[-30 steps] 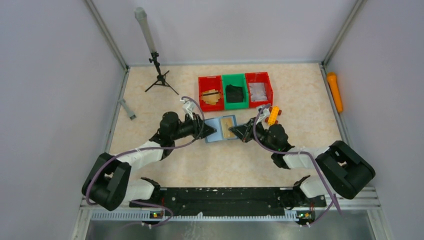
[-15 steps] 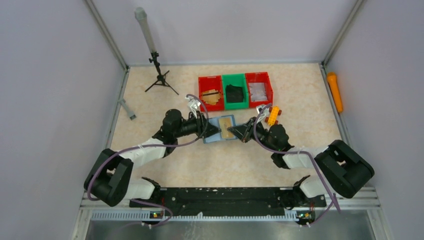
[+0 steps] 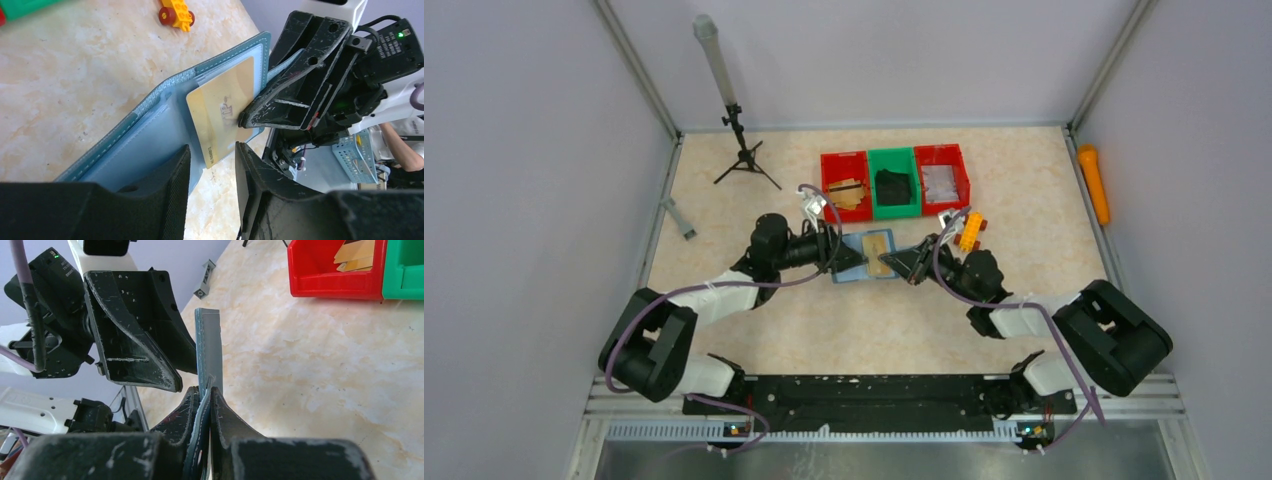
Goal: Take the credit cards out of the card holder
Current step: Remove the credit card from the card holder.
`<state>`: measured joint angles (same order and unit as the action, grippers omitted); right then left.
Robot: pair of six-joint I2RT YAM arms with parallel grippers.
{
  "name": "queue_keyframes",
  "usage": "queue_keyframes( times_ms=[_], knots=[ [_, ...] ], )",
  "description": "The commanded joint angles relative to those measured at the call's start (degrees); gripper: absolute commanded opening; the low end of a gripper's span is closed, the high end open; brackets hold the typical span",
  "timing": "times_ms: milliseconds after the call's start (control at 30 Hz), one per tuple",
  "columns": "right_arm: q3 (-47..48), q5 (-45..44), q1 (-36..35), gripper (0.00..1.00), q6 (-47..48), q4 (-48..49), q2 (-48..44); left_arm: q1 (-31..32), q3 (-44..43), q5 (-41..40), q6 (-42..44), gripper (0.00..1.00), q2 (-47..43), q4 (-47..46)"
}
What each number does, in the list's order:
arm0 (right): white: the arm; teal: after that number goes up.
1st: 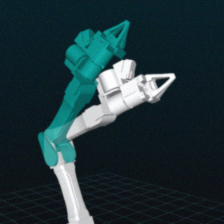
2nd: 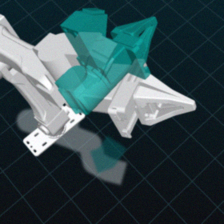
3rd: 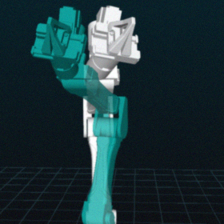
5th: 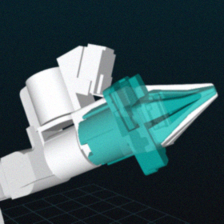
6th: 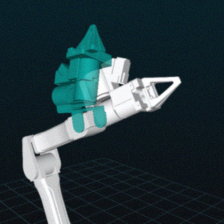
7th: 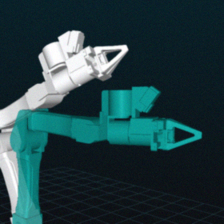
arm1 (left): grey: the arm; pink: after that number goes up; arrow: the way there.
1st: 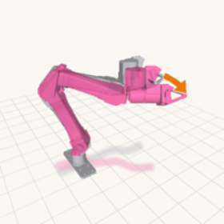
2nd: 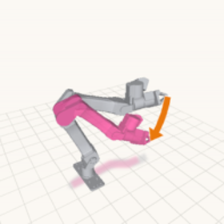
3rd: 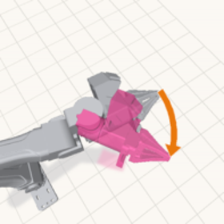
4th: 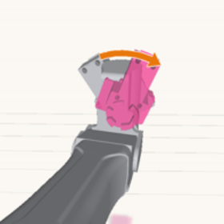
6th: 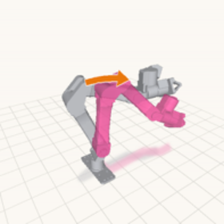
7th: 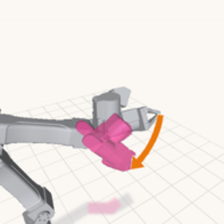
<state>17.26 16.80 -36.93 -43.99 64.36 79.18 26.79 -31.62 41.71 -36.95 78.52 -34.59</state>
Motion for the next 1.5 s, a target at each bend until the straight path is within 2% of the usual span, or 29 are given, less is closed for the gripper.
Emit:
queue_keyframes(
  times_ms=[0,167,667,867,967,1167,1233,1333,1400,1467],
  knots=[
    [-0.3,2.0,0.7,0.00,-2.9,8.3,-1.7,-1.0,0.0,3.3,-2.9,0.42,1.2,-7.3],
    [-0.9,3.6,1.5,0.00,-5.8,11.9,-1.7,-1.0,1.8,6.9,-6.3,0.42,0.6,-15.2],
    [-2.2,10.4,3.3,0.00,-14.1,27.3,2.2,-1.1,2.0,8.3,-8.7,0.42,1.0,-18.5],
    [-1.3,11.8,3.3,0.00,-14.9,28.6,4.5,-1.1,2.3,11.7,-13.3,0.40,3.2,-25.6],
    [-1.2,12.1,3.3,0.00,-15.0,28.9,4.9,-1.0,2.3,13.4,-16.4,0.37,5.1,-31.5],
    [-1.0,13.1,3.3,0.00,-16.1,30.7,6.2,-1.1,2.8,14.0,-18.0,0.27,5.6,-34.3],
    [-0.8,13.5,3.3,0.00,-16.5,31.4,6.8,-1.0,2.9,14.0,-18.0,0.20,5.4,-34.5],
    [-0.7,14.0,3.3,0.00,-16.9,32.9,7.6,-1.1,2.8,13.9,-17.9,0.03,5.5,-34.3],
    [-0.7,14.1,3.3,0.01,-16.9,33.0,7.7,-1.1,2.7,13.8,-17.5,0.00,5.5,-33.9],
    [-0.6,14.1,3.3,0.08,-16.6,32.4,7.4,-1.2,2.8,13.7,-17.0,0.00,5.2,-33.4]
  ],
)
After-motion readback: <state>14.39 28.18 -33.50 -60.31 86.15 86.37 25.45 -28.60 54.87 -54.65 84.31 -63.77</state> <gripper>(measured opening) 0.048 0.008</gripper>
